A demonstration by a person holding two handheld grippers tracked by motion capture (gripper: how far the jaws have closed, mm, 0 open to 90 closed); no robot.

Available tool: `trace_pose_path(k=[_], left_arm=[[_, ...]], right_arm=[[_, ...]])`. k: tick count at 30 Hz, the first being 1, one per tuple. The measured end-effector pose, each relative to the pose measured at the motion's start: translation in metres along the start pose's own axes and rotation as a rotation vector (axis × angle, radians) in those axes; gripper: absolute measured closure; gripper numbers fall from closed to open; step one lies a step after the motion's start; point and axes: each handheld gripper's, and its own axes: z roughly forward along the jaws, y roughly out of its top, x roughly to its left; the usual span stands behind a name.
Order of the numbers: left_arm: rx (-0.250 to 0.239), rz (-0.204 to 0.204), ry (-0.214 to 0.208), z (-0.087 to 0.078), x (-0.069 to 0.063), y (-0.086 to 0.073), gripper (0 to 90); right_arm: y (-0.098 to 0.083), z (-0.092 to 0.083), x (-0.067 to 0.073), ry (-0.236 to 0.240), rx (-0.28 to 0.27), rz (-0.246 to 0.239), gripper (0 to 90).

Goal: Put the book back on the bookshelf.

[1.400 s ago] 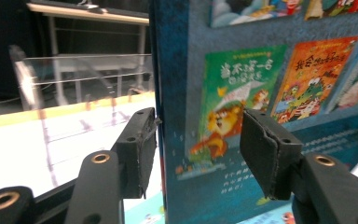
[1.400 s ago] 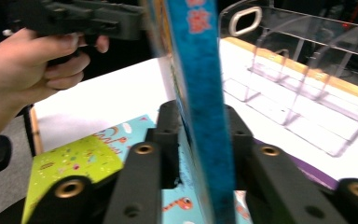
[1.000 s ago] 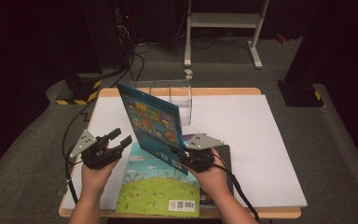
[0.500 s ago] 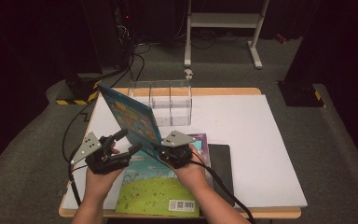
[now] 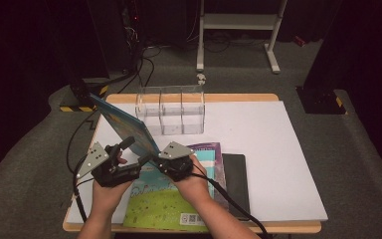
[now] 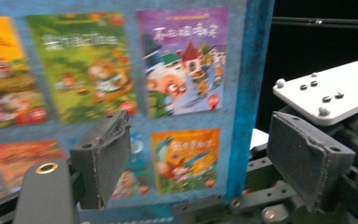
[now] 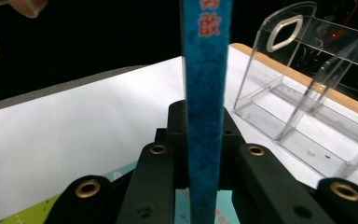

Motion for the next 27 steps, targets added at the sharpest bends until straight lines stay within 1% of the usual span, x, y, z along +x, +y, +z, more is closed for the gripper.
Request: trace_pose_path(k=[1, 3, 4, 6, 8, 10, 13, 16, 18, 21, 24, 27], left_arm=[[0.001, -0.002, 0.001, 0.001, -0.001, 0.0, 21.8], [-0.006, 0.0, 0.019, 0.001, -0.001, -0.001, 20.3], [-0.007, -0.003, 0.022, 0.001, -0.001, -0.001, 20.3], [-0.011, 0.0, 0.028, 0.001, -0.002, -0.002, 20.1], [-0.012, 0.005, 0.031, 0.001, -0.002, -0.002, 20.0], [-0.009, -0.007, 0.035, 0.001, -0.001, -0.002, 20.0], [-0.009, -0.006, 0.044, 0.001, -0.001, -0.003, 19.5], [-0.007, -0.01, 0.056, 0.001, -0.002, -0.002, 18.8], [-0.009, -0.014, 0.074, 0.001, -0.002, -0.002, 17.4], [-0.007, -0.022, 0.097, 0.0, -0.002, -0.001, 15.2], [0.001, -0.025, 0.126, -0.001, -0.003, 0.0, 14.4], [0.008, -0.024, 0.154, -0.002, -0.004, 0.0, 14.3]], right_arm=[[0.0, 0.001, 0.001, 0.002, 0.0, -0.003, 80.5], [0.001, 0.003, 0.003, 0.005, 0.004, -0.005, 80.2], [0.001, 0.004, 0.002, 0.011, 0.003, 0.004, 80.0], [0.001, 0.004, 0.002, 0.015, 0.002, 0.006, 79.3], [0.0, 0.003, 0.002, 0.015, 0.013, 0.018, 75.9], [-0.004, -0.001, 0.001, 0.028, 0.018, 0.032, 72.2], [-0.01, -0.01, 0.001, 0.034, 0.012, 0.037, 72.4], [-0.013, -0.015, 0.002, 0.04, 0.011, 0.036, 71.7], [-0.013, -0.016, 0.004, 0.05, 0.008, 0.036, 71.5], [-0.013, -0.016, 0.01, 0.078, 0.005, 0.027, 71.0], [-0.014, -0.013, 0.017, 0.097, 0.004, 0.012, 70.4], [-0.015, -0.009, 0.022, 0.122, 0.01, 0.01, 69.1]])
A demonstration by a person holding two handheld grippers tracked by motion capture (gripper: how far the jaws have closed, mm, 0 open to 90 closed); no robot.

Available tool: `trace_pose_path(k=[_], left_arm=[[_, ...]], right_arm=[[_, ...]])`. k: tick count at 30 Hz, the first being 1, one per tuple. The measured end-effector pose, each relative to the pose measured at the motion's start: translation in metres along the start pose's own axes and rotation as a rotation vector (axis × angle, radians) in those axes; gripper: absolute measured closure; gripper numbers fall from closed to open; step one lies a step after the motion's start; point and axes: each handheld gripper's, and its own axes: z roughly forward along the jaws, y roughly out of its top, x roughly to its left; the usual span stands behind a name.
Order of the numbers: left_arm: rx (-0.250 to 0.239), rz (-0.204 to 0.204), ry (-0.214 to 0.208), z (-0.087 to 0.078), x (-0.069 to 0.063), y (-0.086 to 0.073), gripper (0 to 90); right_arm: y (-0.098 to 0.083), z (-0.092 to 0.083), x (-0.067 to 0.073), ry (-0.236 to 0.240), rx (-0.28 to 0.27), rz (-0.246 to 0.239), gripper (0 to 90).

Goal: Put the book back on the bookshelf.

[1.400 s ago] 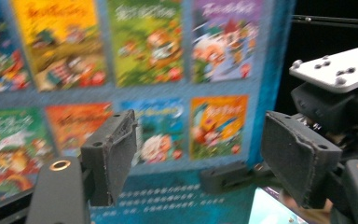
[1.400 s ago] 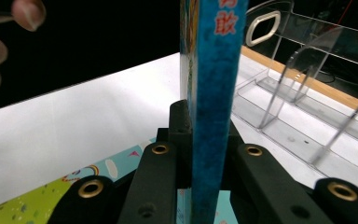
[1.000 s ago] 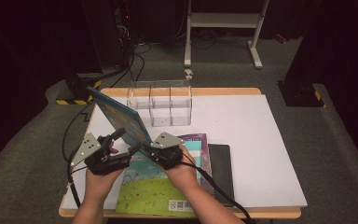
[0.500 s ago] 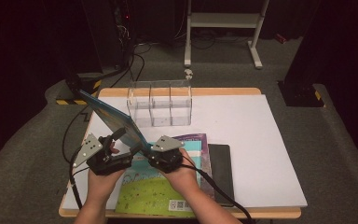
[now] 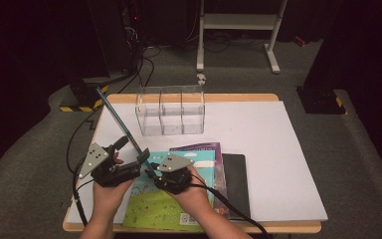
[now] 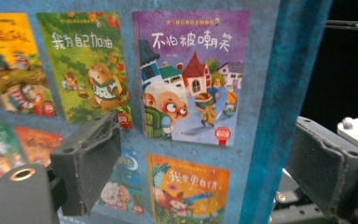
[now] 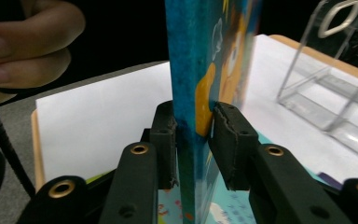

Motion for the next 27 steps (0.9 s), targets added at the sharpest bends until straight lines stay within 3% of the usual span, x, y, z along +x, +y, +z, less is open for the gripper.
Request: trace_pose_path(k=[6, 10, 15, 20, 22, 23, 27], left_arm=[[0.027, 0.021, 0.05, 0.002, 0.003, -0.002, 15.2], [0.027, 0.03, 0.053, 0.003, 0.004, -0.003, 15.1], [0.038, 0.045, 0.061, 0.0, 0.006, -0.002, 17.1], [0.055, 0.054, 0.074, -0.005, 0.014, 0.001, 24.2], [0.057, 0.045, 0.075, -0.008, 0.019, 0.003, 26.9], [0.061, 0.044, 0.071, -0.009, 0.021, 0.003, 27.9], [0.081, 0.05, 0.058, -0.013, 0.026, 0.006, 28.6]], right_arm=[[0.001, 0.002, 0.005, 0.037, 0.018, -0.015, 67.5], [0.001, -0.004, 0.005, 0.044, 0.032, -0.019, 63.4], [-0.005, -0.033, 0.0, 0.01, 0.002, -0.013, 56.3], [-0.03, -0.077, -0.03, -0.109, -0.03, 0.054, 55.2], [-0.044, -0.093, -0.045, -0.168, -0.034, 0.09, 55.3], [-0.058, -0.107, -0.056, -0.228, -0.039, 0.115, 55.5], [-0.088, -0.135, -0.077, -0.315, -0.063, 0.187, 55.9]])
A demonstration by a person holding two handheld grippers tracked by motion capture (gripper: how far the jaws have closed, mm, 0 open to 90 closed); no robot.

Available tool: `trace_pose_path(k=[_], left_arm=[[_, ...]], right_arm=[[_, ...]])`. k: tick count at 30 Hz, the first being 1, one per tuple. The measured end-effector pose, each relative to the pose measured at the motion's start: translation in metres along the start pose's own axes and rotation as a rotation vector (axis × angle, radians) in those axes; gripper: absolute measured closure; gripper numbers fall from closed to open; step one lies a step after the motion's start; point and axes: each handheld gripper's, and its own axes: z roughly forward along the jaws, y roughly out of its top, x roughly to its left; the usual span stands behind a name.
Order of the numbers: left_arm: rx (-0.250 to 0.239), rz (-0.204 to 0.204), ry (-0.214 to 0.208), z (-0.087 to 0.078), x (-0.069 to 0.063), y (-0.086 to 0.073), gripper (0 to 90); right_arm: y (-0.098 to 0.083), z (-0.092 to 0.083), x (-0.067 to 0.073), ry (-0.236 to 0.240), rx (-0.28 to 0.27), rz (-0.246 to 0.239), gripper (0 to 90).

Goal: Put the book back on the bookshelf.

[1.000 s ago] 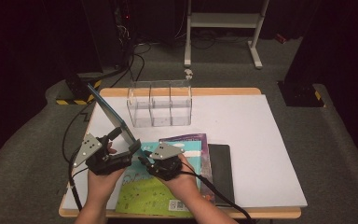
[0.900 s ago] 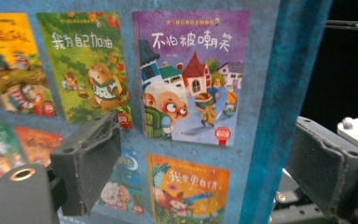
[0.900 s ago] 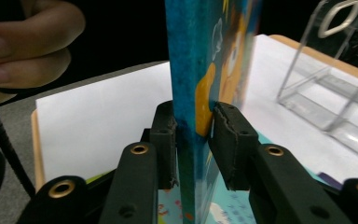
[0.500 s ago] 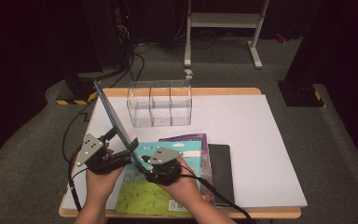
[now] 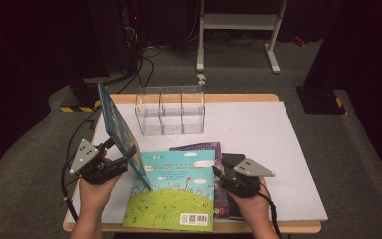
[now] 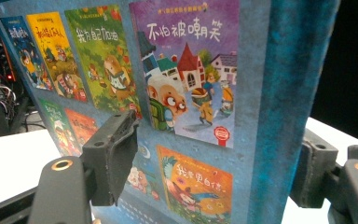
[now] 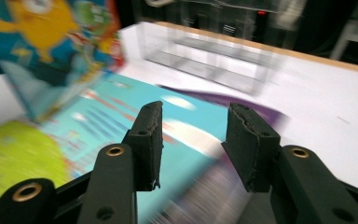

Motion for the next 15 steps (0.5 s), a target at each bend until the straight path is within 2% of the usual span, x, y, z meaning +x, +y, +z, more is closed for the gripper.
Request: trace_pose_path(k=[3, 7, 10, 15], left_arm=[[0.002, 0.003, -0.001, -0.001, 0.001, 0.001, 31.0], [0.011, 0.025, -0.017, -0.002, 0.001, 0.002, 35.6], [0.017, 0.033, -0.026, -0.006, 0.004, 0.004, 42.2], [-0.001, 0.024, 0.004, -0.016, 0.014, 0.006, 51.1]], right_arm=[[-0.018, -0.013, -0.018, -0.051, 0.003, 0.013, 56.3], [-0.027, -0.022, -0.032, -0.104, 0.022, -0.005, 56.1], [-0.029, -0.023, -0.035, -0.11, 0.02, 0.005, 56.1], [-0.03, -0.023, -0.036, -0.11, 0.015, 0.016, 56.2]])
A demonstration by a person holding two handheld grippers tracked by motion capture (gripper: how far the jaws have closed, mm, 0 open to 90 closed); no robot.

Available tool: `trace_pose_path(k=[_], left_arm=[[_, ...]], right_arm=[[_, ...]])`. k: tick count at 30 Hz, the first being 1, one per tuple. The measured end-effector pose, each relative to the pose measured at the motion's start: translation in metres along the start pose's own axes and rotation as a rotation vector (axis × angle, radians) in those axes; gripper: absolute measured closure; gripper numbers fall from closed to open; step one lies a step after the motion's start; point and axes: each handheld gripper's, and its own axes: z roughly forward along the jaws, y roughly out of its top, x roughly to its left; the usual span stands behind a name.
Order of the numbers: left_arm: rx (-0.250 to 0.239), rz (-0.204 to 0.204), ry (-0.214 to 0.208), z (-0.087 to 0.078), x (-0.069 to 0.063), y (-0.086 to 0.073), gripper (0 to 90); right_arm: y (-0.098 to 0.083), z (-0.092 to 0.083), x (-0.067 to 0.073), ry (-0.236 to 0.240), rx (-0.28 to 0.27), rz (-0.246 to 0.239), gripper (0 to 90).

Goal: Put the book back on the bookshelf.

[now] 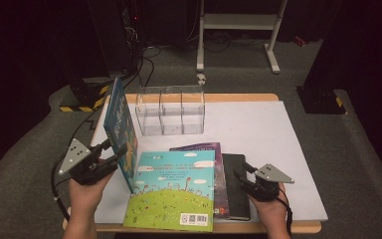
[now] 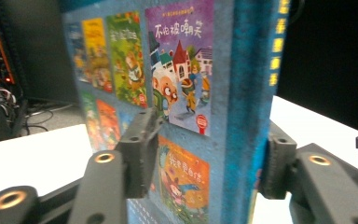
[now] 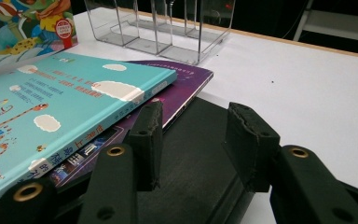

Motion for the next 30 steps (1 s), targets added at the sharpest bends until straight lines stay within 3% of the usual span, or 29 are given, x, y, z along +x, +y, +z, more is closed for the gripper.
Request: trace_pose_path(k=[4, 8, 17, 19, 23, 28, 30], left_arm=[[-0.007, -0.015, 0.033, -0.008, 0.009, -0.001, 57.4], [-0.01, -0.025, 0.07, -0.016, 0.016, -0.004, 61.7], [0.007, 0.004, 0.181, -0.032, 0.029, -0.015, 79.6], [0.007, -0.016, 0.15, -0.036, 0.035, -0.018, 79.3], [0.009, -0.001, 0.157, -0.04, 0.038, -0.021, 80.1], [-0.009, -0.055, 0.072, -0.043, 0.051, -0.026, 76.0], [-0.015, -0.054, 0.066, -0.043, 0.053, -0.027, 75.3]], right_arm=[[0.0, 0.0, -0.001, -0.002, -0.003, 0.008, 56.2], [0.004, 0.003, -0.001, -0.011, 0.001, -0.015, 56.2], [0.009, 0.012, -0.007, -0.01, -0.002, -0.011, 56.4], [0.01, 0.013, -0.007, -0.01, 0.0, -0.012, 56.4], [0.01, 0.014, -0.009, -0.006, -0.003, -0.008, 56.5], [0.009, 0.012, -0.01, -0.006, -0.005, -0.001, 56.4], [0.009, 0.012, -0.01, -0.008, -0.004, 0.0, 56.4]])
